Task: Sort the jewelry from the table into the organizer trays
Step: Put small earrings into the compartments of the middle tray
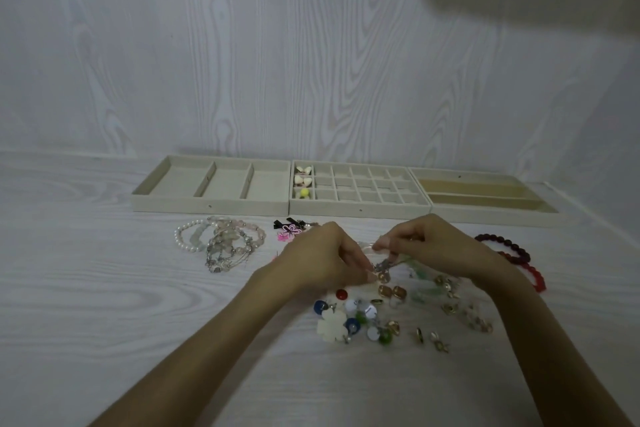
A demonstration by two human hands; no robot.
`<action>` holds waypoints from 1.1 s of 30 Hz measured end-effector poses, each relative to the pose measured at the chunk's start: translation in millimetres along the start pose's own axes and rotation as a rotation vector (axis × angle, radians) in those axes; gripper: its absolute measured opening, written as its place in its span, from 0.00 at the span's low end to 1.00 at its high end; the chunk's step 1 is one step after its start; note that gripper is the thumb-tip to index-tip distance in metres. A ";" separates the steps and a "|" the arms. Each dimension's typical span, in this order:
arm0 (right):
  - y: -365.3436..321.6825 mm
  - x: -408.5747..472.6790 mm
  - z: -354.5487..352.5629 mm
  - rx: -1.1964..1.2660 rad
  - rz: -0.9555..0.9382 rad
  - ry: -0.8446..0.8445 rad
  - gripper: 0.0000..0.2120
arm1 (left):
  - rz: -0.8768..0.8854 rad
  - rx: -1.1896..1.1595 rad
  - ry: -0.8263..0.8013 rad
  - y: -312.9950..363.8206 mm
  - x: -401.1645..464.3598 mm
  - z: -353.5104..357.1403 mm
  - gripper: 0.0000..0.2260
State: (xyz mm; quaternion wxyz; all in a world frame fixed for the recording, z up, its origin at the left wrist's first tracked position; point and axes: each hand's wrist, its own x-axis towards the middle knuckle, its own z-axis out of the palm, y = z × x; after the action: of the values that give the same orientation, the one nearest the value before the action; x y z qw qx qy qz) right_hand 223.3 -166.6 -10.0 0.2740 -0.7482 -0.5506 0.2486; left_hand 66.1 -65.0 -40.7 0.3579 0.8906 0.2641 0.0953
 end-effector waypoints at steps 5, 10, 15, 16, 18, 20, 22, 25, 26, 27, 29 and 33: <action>-5.7 0.4 8.0 0.102 -0.022 0.010 0.09 | -0.017 -0.186 0.028 -4.0 0.5 -14.7 0.05; -16.1 2.9 25.9 0.479 -0.030 0.094 0.10 | -0.153 -0.578 0.048 -7.9 -5.9 -36.8 0.07; -26.6 1.3 37.8 0.641 -0.101 0.200 0.13 | -0.202 -0.862 0.027 -13.5 -10.9 -39.4 0.12; -29.6 2.8 38.6 0.634 -0.105 0.226 0.13 | -0.200 -0.862 0.033 -14.2 -10.6 -39.1 0.13; -34.9 6.8 38.0 0.634 -0.105 0.269 0.11 | -0.202 -0.892 0.051 -13.1 -10.0 -38.4 0.13; -42.9 15.6 33.4 0.629 -0.108 0.301 0.09 | -0.202 -0.935 0.054 -10.9 -7.2 -45.1 0.12; -52.0 27.1 26.9 0.616 -0.116 0.333 0.08 | -0.184 -0.926 0.041 -7.5 -5.6 -58.3 0.14; -67.2 50.3 17.9 0.613 -0.123 0.351 0.07 | -0.133 -0.701 0.049 -8.9 -2.2 -85.1 0.14; -71.8 57.9 17.1 0.610 -0.127 0.343 0.07 | -0.129 -0.593 0.080 -11.7 0.8 -92.7 0.14; -75.7 66.5 17.3 0.611 -0.129 0.334 0.07 | -0.133 -0.508 0.125 -15.8 5.7 -99.3 0.15; -81.1 80.7 18.9 0.634 -0.123 0.321 0.07 | -0.139 -0.436 0.217 -23.8 16.4 -108.5 0.14; -80.5 103.0 24.4 0.689 -0.127 0.292 0.07 | -0.066 -0.385 0.306 -36.6 38.1 -118.5 0.10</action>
State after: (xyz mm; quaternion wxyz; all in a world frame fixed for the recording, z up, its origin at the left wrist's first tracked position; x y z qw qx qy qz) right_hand 179.3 -44.8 20.1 0.6002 -0.6039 -0.4353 0.2925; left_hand 40.9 47.2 19.4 0.4798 0.7719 0.3213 0.2660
